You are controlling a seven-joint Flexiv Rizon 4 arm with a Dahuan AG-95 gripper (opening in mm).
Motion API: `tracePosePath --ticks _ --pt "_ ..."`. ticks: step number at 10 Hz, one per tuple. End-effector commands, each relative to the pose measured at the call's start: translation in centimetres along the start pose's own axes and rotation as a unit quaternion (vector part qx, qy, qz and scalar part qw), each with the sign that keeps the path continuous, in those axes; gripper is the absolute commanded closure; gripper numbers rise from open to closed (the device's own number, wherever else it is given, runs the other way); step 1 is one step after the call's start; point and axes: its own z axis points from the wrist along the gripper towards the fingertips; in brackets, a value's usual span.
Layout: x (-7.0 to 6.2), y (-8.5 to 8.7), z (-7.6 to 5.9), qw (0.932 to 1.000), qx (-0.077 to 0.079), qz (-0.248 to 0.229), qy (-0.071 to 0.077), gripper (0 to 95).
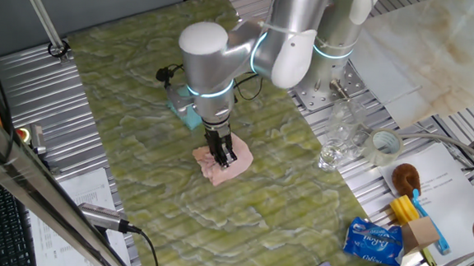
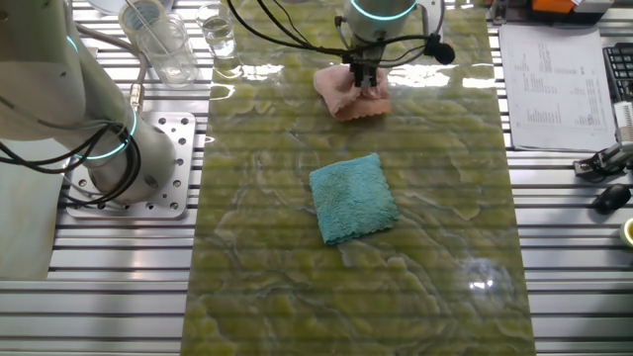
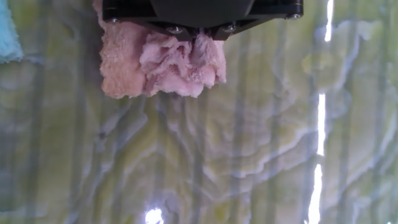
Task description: Clean the table with a cloth
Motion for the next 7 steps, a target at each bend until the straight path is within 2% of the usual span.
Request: tracePosePath --ticks 1,7 --pt "0.0 -0.6 0.1 0.9969 0.061 -0.050 0.003 95.0" --pt "-0.7 -3.0 -0.1 0.9936 0.080 -0.080 0.007 95.0"
